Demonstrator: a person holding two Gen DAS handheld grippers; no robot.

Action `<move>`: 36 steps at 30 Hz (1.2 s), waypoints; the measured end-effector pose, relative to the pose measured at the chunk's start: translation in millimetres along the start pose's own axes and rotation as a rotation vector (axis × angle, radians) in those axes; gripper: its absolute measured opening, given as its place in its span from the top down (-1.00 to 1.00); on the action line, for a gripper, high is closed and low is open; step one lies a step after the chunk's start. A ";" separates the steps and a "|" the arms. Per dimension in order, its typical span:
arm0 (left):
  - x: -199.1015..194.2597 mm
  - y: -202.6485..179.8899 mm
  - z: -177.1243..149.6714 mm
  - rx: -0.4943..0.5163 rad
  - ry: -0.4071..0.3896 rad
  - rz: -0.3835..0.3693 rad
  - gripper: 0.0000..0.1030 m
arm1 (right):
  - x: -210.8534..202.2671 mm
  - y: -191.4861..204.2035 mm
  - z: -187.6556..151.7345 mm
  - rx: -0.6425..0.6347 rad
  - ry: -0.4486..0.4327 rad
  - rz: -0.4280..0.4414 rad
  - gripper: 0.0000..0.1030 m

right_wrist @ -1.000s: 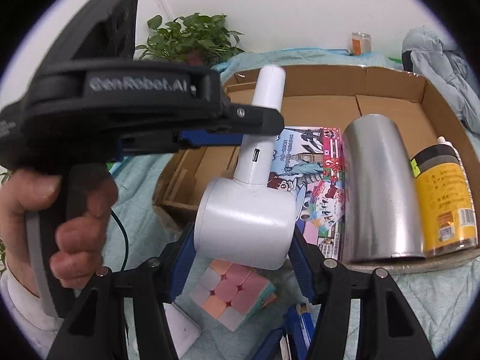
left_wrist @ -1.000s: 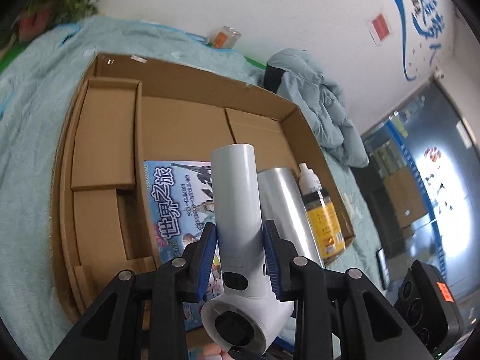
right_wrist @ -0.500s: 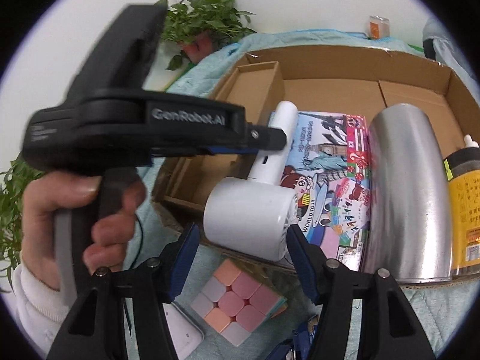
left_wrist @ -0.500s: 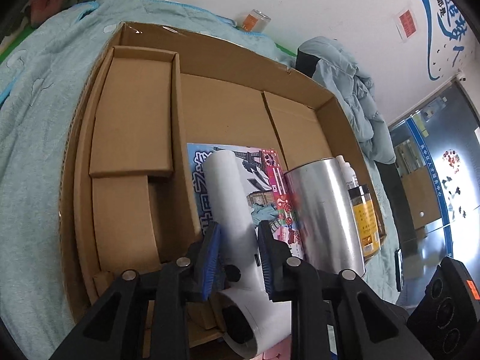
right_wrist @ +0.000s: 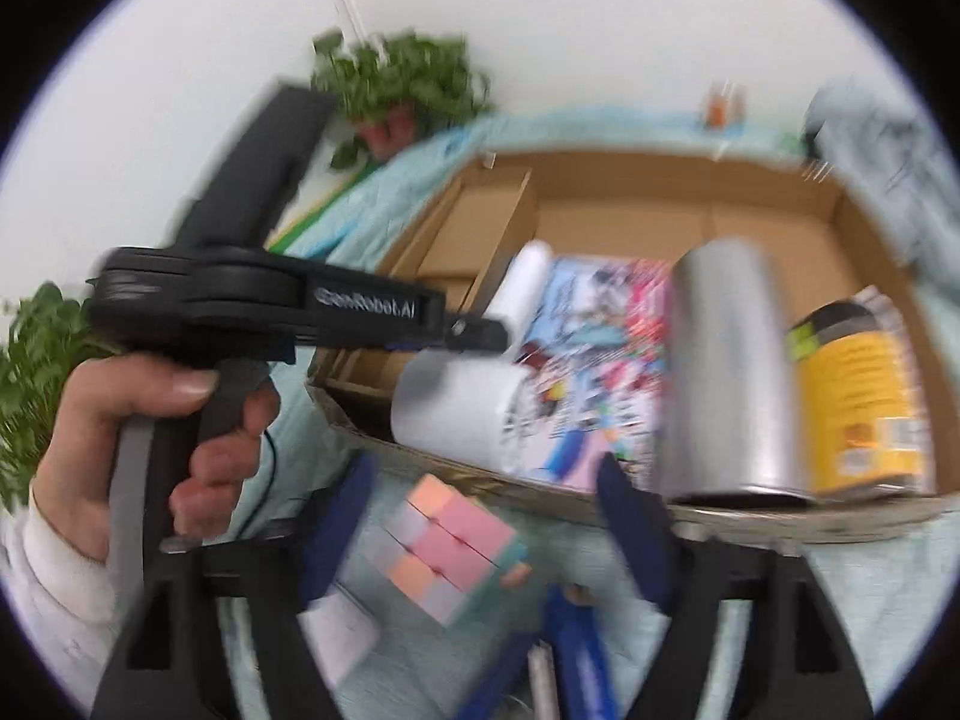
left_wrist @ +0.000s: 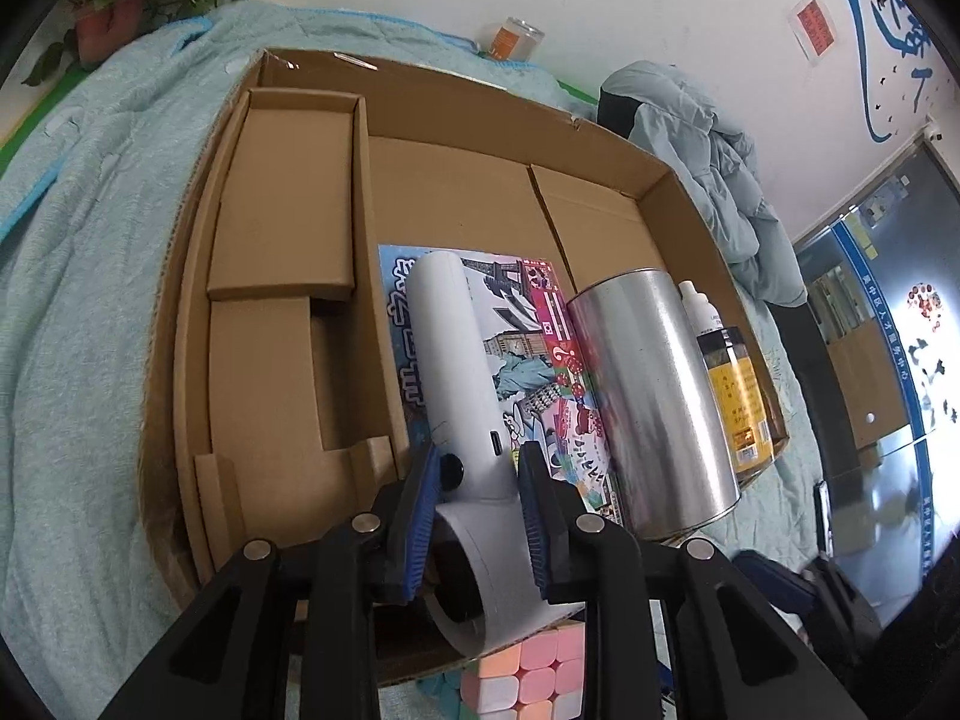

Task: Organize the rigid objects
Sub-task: 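Lower the fan into the box beside the game box and open the left gripper, then move the left gripper to the blue stapler and grasp it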

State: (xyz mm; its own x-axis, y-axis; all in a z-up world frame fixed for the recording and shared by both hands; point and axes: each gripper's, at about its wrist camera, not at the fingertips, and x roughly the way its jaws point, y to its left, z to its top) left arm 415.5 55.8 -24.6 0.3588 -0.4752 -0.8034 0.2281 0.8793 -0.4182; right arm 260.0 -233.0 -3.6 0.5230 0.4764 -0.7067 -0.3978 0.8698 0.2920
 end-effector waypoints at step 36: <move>-19.1 -111.3 -197.1 0.029 -0.086 0.026 -0.98 | -38.5 -25.8 -158.5 -0.046 0.080 0.050 -0.61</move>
State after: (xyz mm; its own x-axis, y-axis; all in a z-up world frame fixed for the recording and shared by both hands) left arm 204.8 -26.4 -46.2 0.4411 -0.4540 -0.7742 0.2428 0.8908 -0.3840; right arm 130.6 -294.1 -86.1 0.4406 0.5054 -0.7419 -0.4570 0.8376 0.2992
